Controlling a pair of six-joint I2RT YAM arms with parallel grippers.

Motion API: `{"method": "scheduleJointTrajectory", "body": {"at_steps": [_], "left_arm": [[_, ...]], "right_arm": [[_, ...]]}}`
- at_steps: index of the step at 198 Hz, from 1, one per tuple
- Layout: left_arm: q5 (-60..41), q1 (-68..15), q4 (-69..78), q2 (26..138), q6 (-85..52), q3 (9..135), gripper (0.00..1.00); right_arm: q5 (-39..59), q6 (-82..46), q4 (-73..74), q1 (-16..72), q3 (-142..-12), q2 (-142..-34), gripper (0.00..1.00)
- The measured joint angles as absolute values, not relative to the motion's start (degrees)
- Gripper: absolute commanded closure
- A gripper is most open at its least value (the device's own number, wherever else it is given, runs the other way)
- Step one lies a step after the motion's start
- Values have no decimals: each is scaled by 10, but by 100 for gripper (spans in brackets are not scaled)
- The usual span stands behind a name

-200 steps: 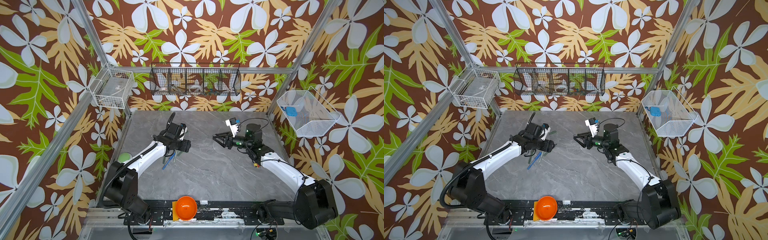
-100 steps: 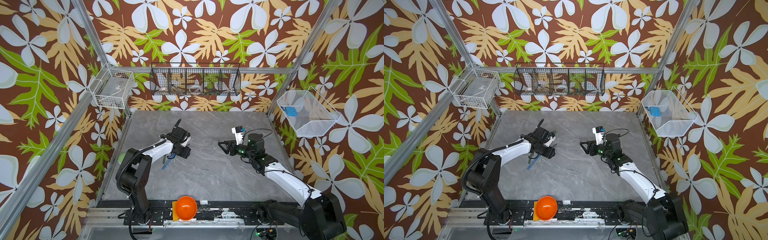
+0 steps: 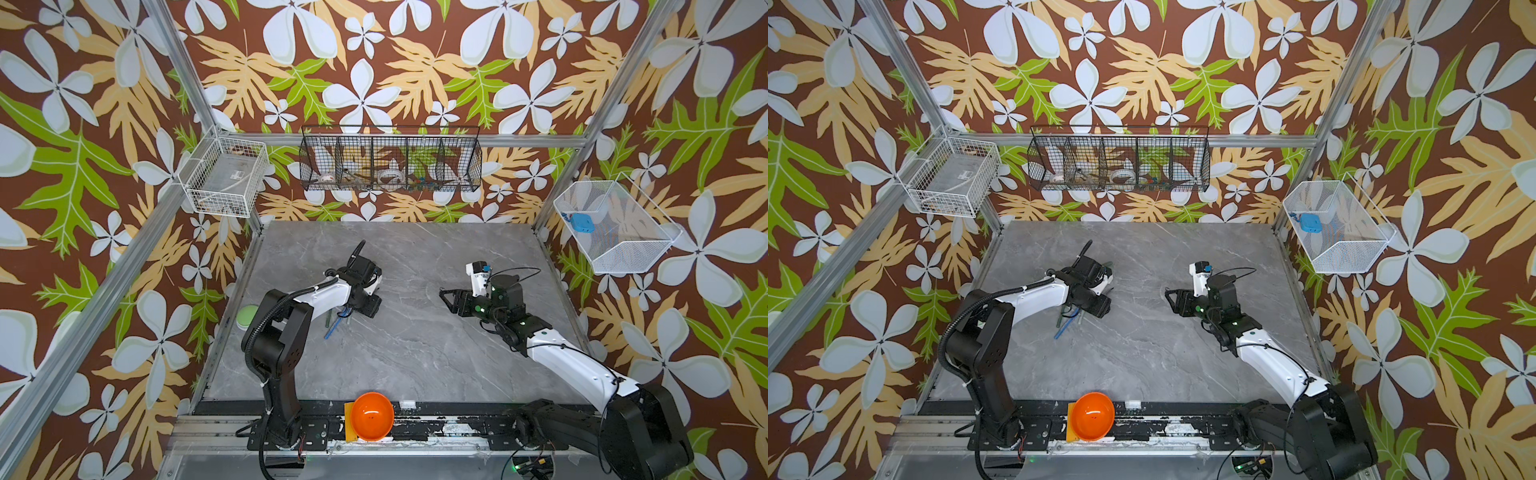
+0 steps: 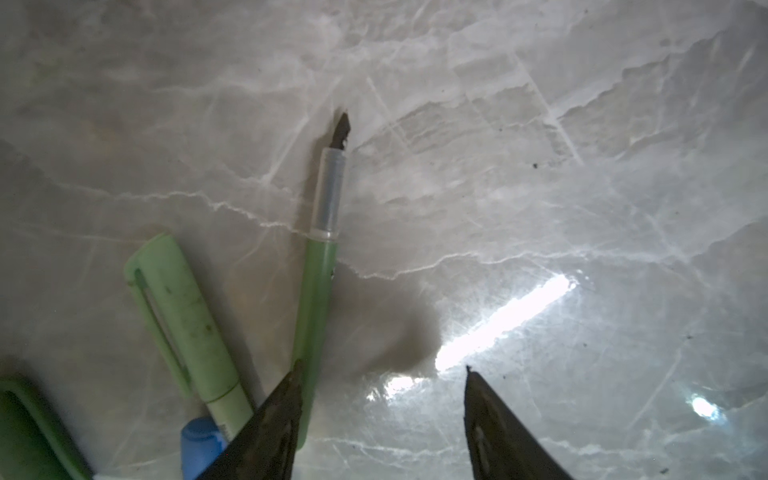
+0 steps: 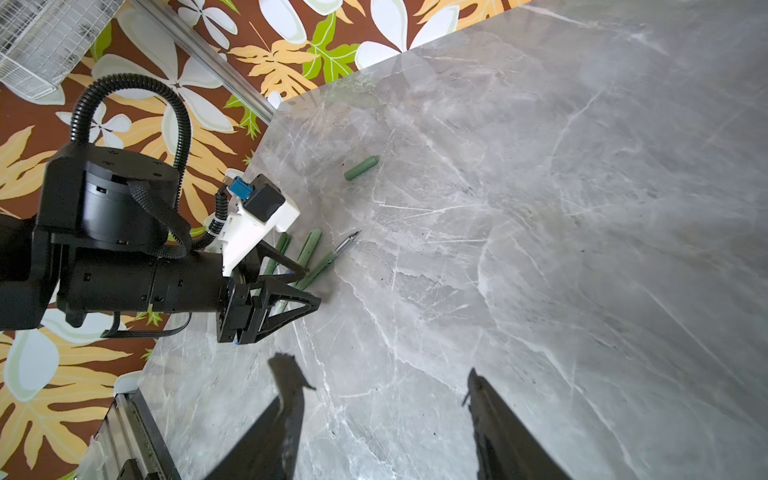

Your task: Insert the pens into the pen caps

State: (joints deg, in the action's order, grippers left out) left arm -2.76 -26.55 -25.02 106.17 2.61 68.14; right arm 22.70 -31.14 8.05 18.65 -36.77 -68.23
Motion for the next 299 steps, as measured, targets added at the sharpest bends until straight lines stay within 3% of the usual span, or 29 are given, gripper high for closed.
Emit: {"method": "scheduleJointTrajectory", "body": {"at_steps": [72, 127, 144, 232, 299], "left_arm": [[1, -267, -243, 1066, 19, 666, 57], [22, -279, -222, 1074, 19, 660, 90], [22, -281, -214, 1075, 19, 659, 95], [-71, -283, -184, 1030, -18, 645, 100], [-165, -326, -80, 959, -101, 588, 100]], "right_arm": [[225, -328, 109, 186, -369, -690, 38], [225, -339, 116, 187, -372, -700, 38], [225, -340, 116, 187, -375, -701, 38], [240, -345, 118, 220, -394, -762, 38], [272, -458, 279, 267, -357, -873, 37]]}}
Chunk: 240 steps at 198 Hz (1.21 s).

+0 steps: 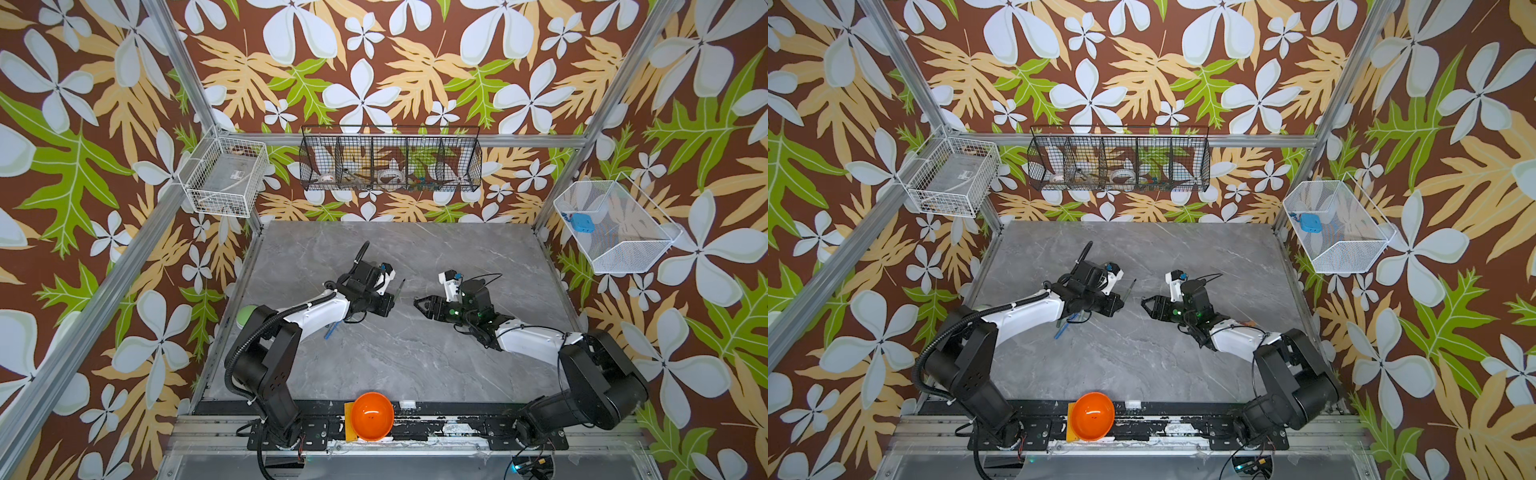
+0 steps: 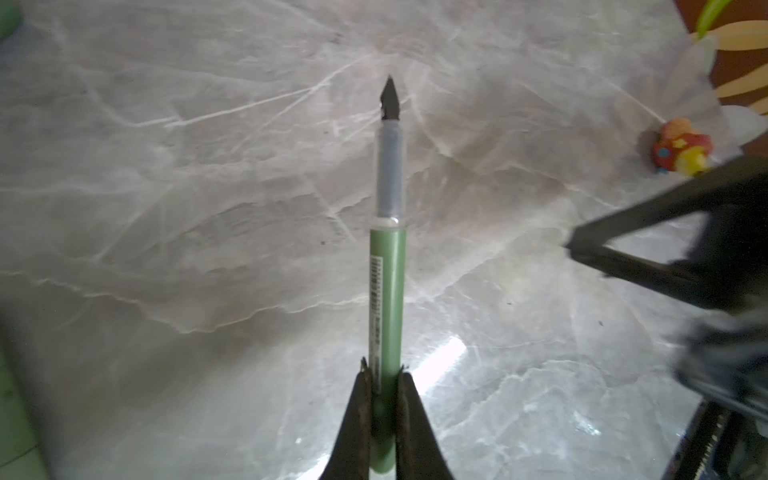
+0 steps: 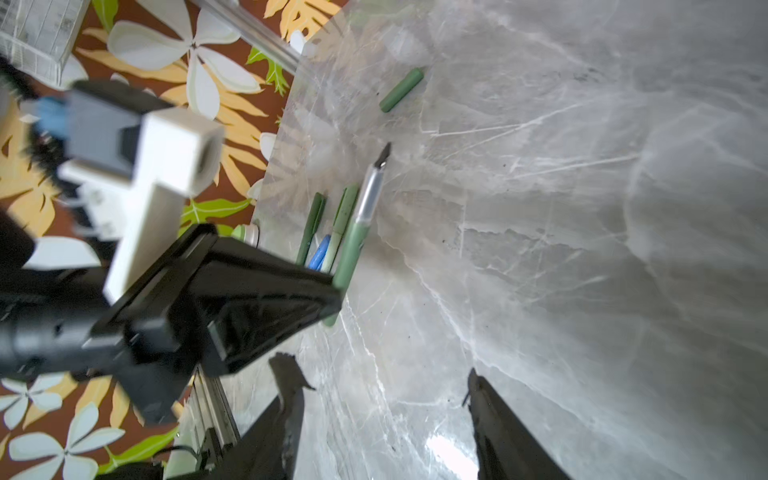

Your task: Insert the pens into the pen caps

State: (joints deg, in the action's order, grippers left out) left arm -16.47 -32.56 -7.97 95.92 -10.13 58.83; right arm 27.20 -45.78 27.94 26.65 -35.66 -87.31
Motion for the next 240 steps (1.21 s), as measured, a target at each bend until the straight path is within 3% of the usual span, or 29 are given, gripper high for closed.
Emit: {"method": "scheduleJointTrajectory", "body": {"at_steps": [42, 67, 86, 124, 144, 161, 184, 240], "left_arm": [[-198, -346, -23, 934, -134, 545, 100], [-210, -358, -11, 931, -138, 540, 100], [-215, -368, -2, 930, -147, 543, 100], [-215, -379, 2, 938, -148, 557, 97], [-215, -379, 2, 940, -148, 561, 53], [-212, -377, 2, 941, -152, 566, 39], [-227, -361, 20, 939, -170, 554, 36], [-297, -350, 55, 956, -203, 548, 45]], "right_arm": [[297, -524, 405, 268, -362, -943, 38], [304, -540, 447, 268, -373, -969, 45], [314, -555, 475, 267, -377, -989, 59], [329, -576, 494, 267, -390, -999, 100], [328, -566, 481, 267, -395, -990, 100], [330, -557, 473, 267, -396, -980, 100], [332, -547, 467, 267, -395, -969, 100], [340, -540, 471, 268, -390, -965, 100]]}}
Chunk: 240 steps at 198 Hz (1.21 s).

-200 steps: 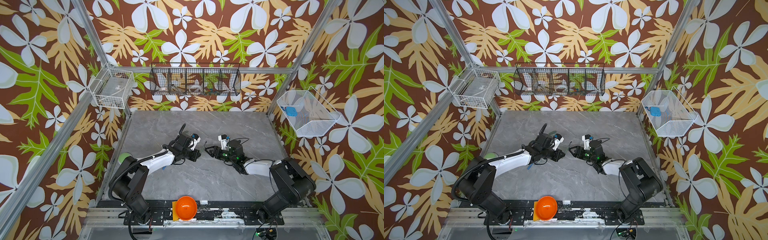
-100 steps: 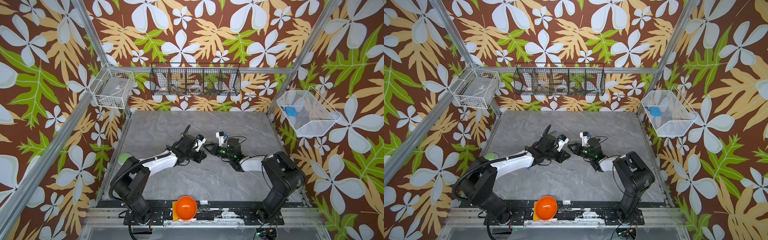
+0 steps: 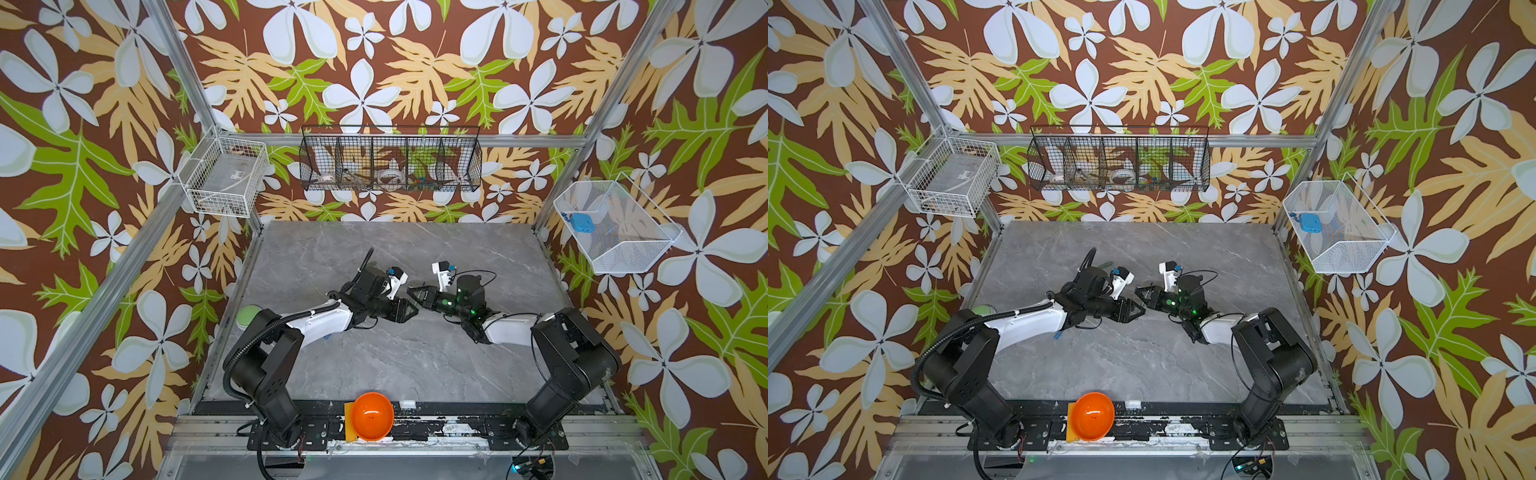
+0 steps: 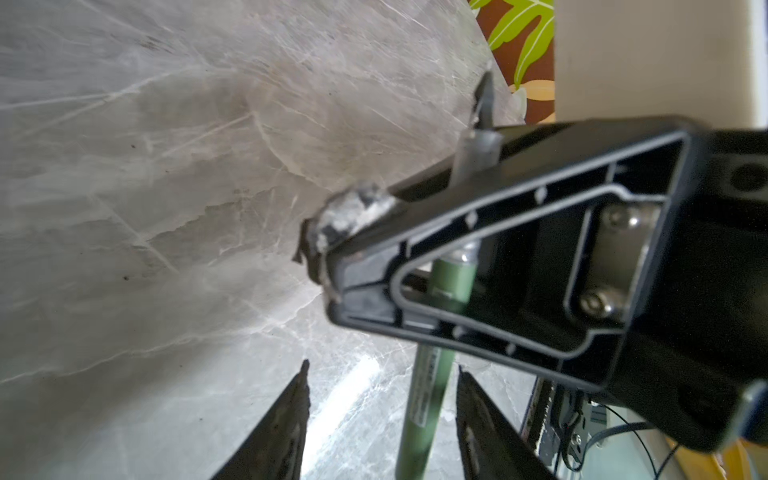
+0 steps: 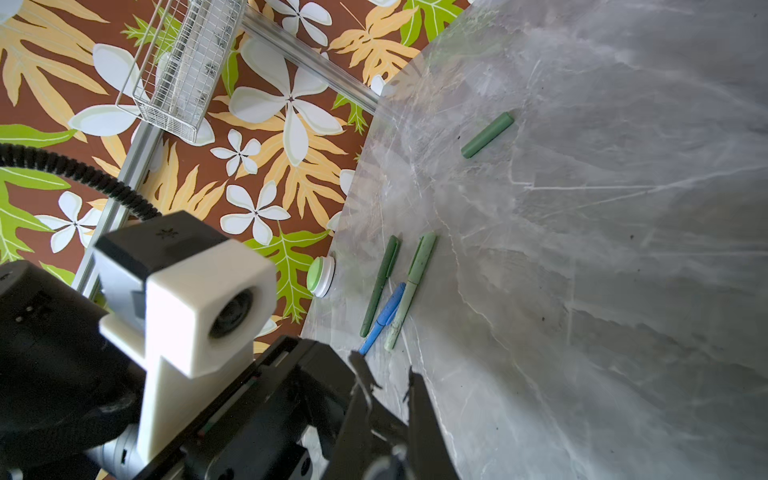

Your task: Insert the pens into the pen caps

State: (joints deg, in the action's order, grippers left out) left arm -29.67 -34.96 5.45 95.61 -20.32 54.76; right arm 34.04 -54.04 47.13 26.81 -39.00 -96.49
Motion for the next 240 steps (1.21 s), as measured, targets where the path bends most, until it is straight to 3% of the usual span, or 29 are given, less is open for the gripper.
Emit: {"method": "scheduleJointTrajectory", "body": {"at_steps": [81, 120, 145, 157, 200, 240], "left_arm": [[-327, -350, 50, 964, -204, 559, 72], [-325, -348, 41, 968, -190, 565, 100], [-322, -349, 41, 969, -190, 568, 100], [-304, -349, 29, 967, -190, 569, 100], [-201, -338, -50, 910, -184, 574, 100], [-76, -293, -121, 776, -194, 544, 100]], "right_arm": [[344, -569, 526, 275, -391, -994, 100], [348, -584, 545, 274, -391, -1003, 100], [346, -584, 541, 274, -398, -1004, 65], [348, -576, 535, 274, -409, -1001, 55], [315, -449, 351, 274, -538, -989, 45], [243, -326, 180, 274, -733, -1103, 41]]}}
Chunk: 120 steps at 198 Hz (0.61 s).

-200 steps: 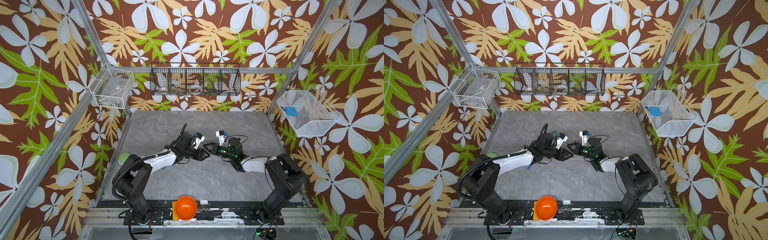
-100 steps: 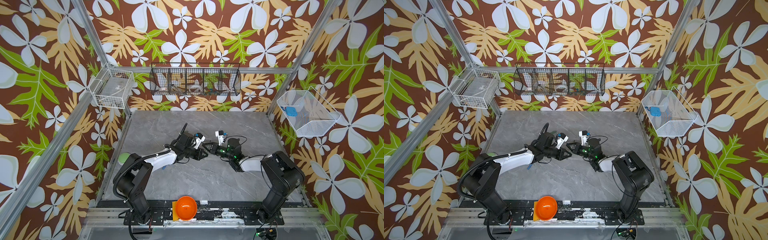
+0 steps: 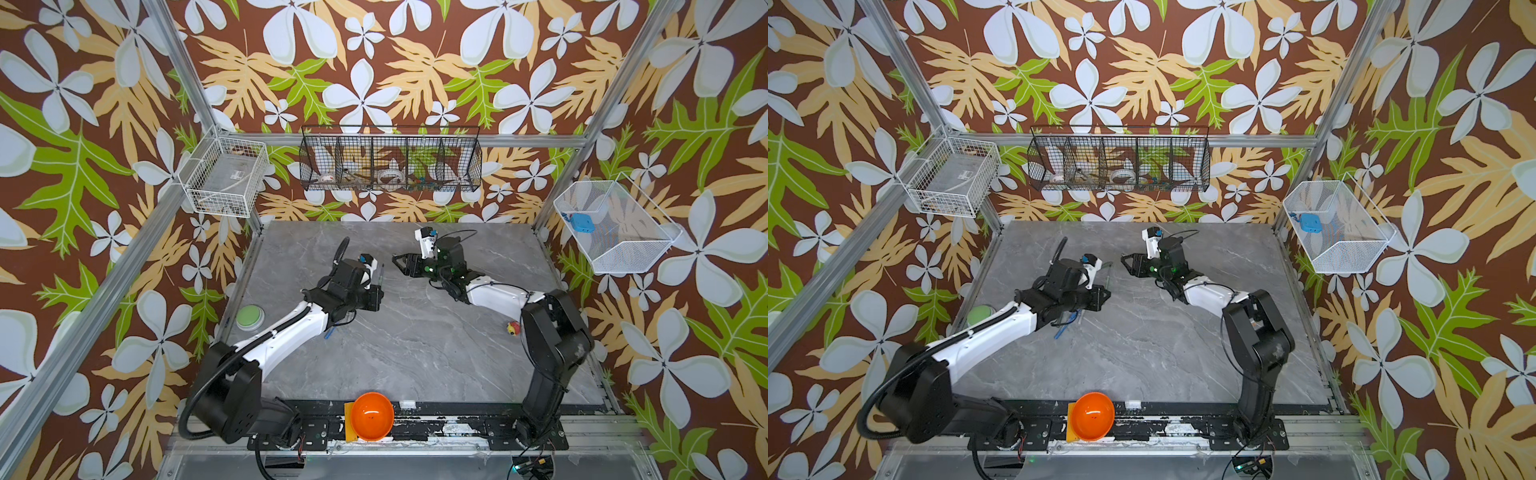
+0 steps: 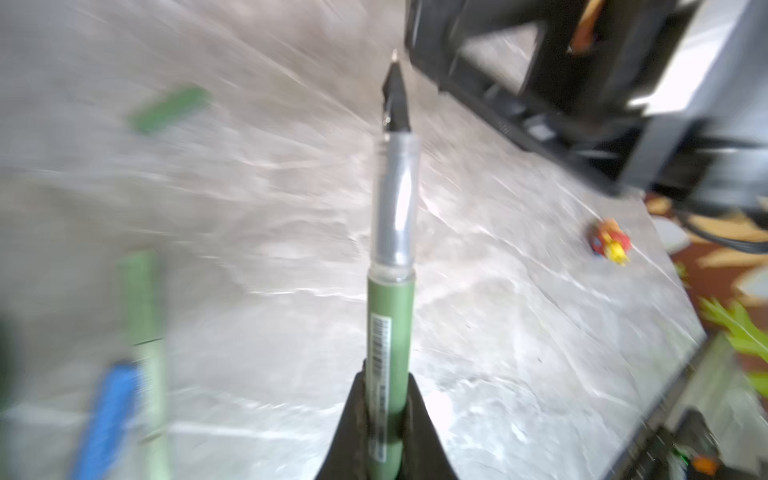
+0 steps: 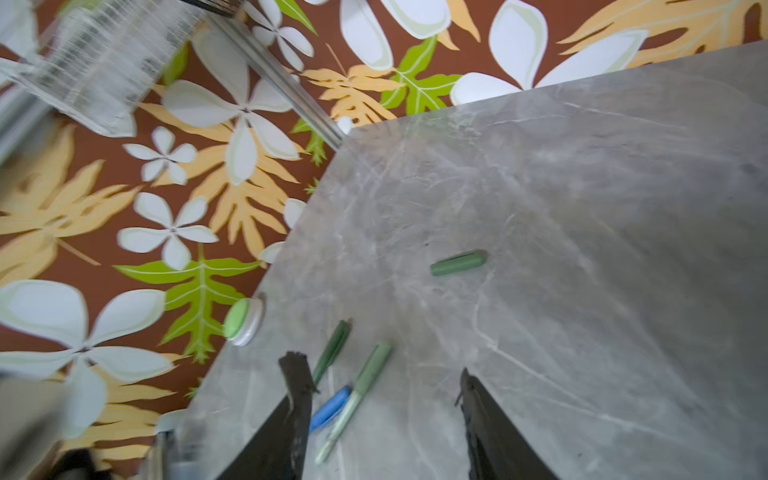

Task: Insert the pens into the pen caps
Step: 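Reach the right gripper to the loose green cap and close on it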

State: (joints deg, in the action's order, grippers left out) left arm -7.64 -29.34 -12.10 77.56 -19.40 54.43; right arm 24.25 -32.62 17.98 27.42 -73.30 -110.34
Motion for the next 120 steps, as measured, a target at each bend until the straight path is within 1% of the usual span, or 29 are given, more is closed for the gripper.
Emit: {"method": "scheduleJointTrajectory", "body": {"at_steps": [27, 49, 88, 120], "left_arm": [[-31, -286, -143, 685, -193, 523, 100], [-7, -284, -156, 640, -192, 512, 100], [12, -283, -157, 595, -190, 482, 100], [11, -283, -157, 590, -190, 465, 100]], "right_arm": [[203, -298, 106, 287, -851, -1209, 38], [168, -287, 62, 308, -949, -1288, 37], [83, -278, -8, 347, -1109, -1407, 35], [1, -262, -60, 366, -1205, -1466, 34]]}}
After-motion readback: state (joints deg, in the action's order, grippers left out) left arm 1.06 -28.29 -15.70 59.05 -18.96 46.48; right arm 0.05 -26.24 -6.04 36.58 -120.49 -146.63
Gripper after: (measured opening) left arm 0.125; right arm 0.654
